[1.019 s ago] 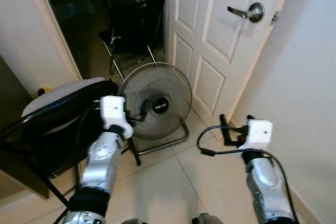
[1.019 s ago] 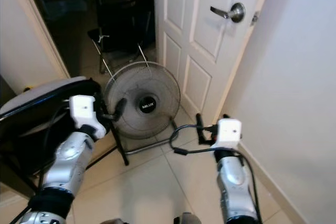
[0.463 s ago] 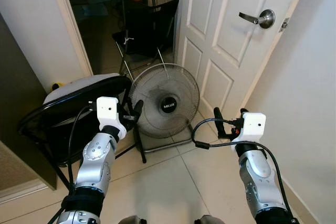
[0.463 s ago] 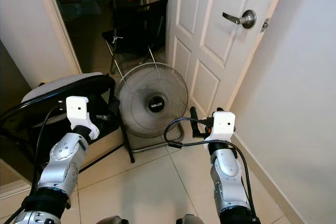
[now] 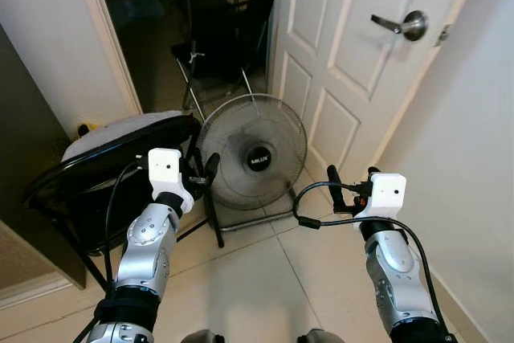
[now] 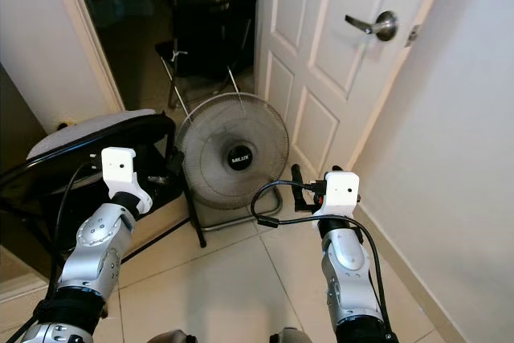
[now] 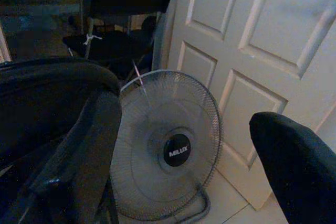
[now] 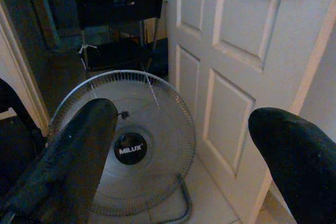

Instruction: Clean up the room

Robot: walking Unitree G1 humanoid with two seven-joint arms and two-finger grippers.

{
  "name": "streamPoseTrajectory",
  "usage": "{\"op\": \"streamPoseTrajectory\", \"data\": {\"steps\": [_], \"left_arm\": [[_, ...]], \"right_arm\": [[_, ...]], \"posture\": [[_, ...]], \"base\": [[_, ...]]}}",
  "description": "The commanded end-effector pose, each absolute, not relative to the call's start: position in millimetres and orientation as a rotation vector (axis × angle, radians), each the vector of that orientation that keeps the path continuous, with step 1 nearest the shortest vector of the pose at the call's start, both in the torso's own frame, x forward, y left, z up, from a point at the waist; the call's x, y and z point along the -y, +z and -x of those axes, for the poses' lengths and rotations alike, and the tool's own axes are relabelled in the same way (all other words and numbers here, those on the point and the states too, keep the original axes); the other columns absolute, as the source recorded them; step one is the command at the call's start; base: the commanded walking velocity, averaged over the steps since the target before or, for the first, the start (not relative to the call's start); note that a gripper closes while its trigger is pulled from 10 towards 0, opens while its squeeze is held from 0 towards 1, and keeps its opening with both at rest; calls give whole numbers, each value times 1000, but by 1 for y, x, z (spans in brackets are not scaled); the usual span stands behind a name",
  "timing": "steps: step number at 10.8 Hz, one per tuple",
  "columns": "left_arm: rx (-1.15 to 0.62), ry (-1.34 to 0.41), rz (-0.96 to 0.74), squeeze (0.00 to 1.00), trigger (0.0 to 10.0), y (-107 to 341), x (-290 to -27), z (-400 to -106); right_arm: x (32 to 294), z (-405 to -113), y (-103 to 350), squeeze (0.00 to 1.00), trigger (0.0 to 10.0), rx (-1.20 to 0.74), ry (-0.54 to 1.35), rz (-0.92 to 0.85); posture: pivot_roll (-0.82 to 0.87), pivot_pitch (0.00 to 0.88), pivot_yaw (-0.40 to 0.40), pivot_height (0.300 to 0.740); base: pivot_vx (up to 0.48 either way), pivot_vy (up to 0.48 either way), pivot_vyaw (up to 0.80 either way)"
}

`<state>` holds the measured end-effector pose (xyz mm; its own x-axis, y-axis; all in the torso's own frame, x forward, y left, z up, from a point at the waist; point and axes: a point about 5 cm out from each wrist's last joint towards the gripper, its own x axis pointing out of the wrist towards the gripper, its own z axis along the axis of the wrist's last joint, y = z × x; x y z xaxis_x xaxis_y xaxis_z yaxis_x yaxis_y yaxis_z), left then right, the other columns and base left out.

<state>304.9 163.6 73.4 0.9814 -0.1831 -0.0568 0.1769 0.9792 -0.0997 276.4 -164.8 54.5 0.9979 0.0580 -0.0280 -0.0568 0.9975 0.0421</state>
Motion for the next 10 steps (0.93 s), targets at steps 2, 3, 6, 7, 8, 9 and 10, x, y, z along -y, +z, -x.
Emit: {"op": "streamPoseTrajectory", "data": {"steps": [2,3,6,7,8,9,10], "left_arm": [[-96,-216,95,0,10000,69,-155,-305],[-106,-211,126,0,10000,68,-150,-305],[-89,-215,99,0,10000,68,-137,-300],[-47,-286,26,0,10000,69,-124,-291],[-30,-391,-69,0,10000,69,-116,-287],[-52,-326,-110,0,10000,68,-135,-296],[-63,-254,-161,0,10000,70,-152,-304]], "right_arm": [[170,-269,50,0,10000,-50,32,-28],[171,-266,49,0,10000,-61,54,-13],[170,-286,52,0,10000,-97,96,19],[171,-296,58,0,10000,-97,126,42],[158,-316,65,0,10000,-110,184,68],[133,-337,81,0,10000,-91,326,126],[123,-340,83,0,10000,-100,402,136]], "posture": [[-93,0,37,705],[-96,0,31,705],[-29,0,-47,705],[21,0,-97,705],[61,0,-129,705],[110,0,-145,705],[134,0,-140,705]], "base": [[0,0,0],[0,0,0],[0,0,0],[0,0,0],[0,0,0],[0,0,0],[0,0,0]]}}
